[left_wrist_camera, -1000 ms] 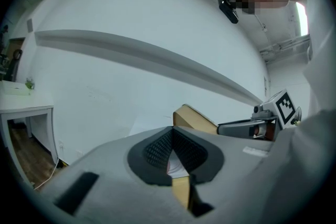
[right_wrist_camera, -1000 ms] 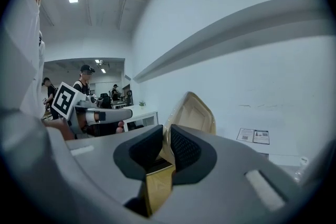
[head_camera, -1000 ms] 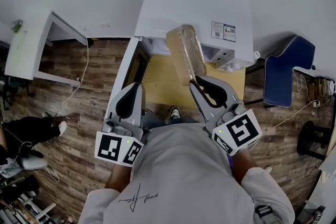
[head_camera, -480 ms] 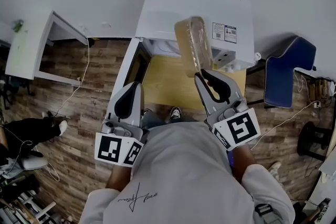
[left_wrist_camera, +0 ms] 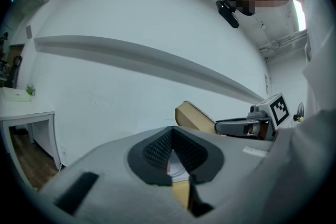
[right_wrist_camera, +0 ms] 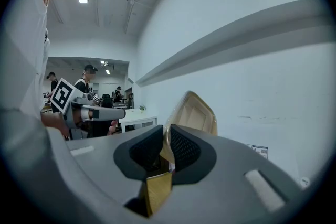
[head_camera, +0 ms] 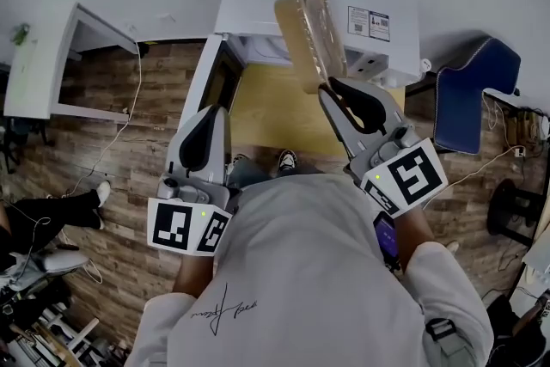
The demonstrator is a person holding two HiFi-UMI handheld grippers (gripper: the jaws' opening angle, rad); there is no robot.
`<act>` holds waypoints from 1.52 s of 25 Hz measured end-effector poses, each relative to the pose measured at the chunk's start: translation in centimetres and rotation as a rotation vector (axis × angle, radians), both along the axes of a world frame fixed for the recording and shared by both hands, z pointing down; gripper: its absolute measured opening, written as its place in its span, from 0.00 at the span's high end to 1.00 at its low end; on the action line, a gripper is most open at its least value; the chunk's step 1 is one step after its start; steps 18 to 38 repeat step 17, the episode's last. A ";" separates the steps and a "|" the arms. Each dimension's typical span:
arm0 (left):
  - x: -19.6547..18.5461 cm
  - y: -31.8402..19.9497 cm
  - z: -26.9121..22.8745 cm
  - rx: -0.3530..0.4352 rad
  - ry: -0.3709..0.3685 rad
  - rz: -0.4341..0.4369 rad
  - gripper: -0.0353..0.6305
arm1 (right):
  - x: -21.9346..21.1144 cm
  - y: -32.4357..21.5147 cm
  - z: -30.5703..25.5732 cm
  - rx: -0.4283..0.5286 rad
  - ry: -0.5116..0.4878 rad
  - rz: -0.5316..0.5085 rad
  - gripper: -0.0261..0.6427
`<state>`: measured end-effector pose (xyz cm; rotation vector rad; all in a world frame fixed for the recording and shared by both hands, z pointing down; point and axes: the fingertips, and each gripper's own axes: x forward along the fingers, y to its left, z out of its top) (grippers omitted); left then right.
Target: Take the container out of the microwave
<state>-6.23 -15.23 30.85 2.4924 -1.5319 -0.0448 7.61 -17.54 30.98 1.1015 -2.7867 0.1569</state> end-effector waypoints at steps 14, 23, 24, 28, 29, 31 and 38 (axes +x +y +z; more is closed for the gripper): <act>-0.3 0.3 0.5 -0.009 0.008 -0.004 0.95 | 0.1 0.7 -0.5 0.046 0.014 -0.059 0.88; -0.4 0.6 0.6 -0.011 0.008 -0.005 0.95 | 0.0 1.0 -0.6 0.052 0.013 -0.063 0.88; -0.4 0.6 0.6 -0.011 0.008 -0.005 0.95 | 0.0 1.0 -0.6 0.052 0.013 -0.063 0.88; -0.4 0.6 0.6 -0.011 0.008 -0.005 0.95 | 0.0 1.0 -0.6 0.052 0.013 -0.063 0.88; -0.4 0.6 0.6 -0.011 0.008 -0.005 0.95 | 0.0 1.0 -0.6 0.052 0.013 -0.063 0.88; -0.4 0.6 0.6 -0.011 0.008 -0.005 0.95 | 0.0 1.0 -0.6 0.052 0.013 -0.063 0.88; -0.4 0.6 0.6 -0.011 0.008 -0.005 0.95 | 0.0 1.0 -0.6 0.052 0.013 -0.063 0.88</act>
